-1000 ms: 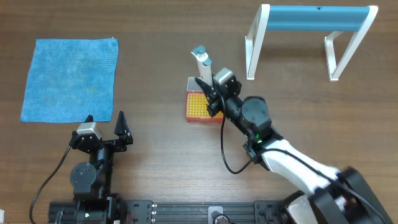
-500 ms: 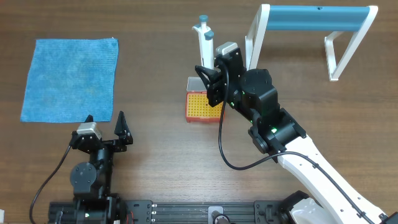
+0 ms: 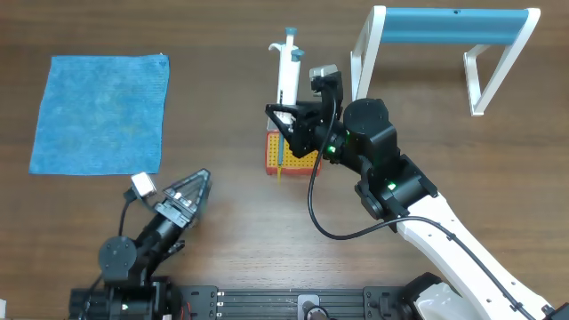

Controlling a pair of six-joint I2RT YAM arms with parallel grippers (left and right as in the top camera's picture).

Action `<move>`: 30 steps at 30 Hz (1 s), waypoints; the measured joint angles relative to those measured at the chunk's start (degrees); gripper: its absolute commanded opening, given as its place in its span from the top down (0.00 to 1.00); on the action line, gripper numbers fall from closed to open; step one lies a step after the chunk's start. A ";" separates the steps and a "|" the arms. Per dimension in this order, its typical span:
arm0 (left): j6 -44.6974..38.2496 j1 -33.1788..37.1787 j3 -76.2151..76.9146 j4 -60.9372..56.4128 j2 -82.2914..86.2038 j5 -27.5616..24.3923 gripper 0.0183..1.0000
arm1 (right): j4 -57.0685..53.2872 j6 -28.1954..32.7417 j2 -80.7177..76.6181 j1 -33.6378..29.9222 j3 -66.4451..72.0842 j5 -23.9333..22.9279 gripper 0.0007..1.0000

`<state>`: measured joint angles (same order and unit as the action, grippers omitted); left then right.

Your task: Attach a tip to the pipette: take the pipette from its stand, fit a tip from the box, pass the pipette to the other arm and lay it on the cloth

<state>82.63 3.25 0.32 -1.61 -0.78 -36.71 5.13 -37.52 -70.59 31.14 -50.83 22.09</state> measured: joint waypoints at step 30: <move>-12.72 -14.53 47.08 -37.53 -75.43 -32.17 0.99 | 3.48 -9.25 0.00 -0.07 -0.17 24.13 0.23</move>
<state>69.91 -11.29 47.40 -39.13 -76.20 -68.88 8.60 -46.76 -70.59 31.07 -51.00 46.22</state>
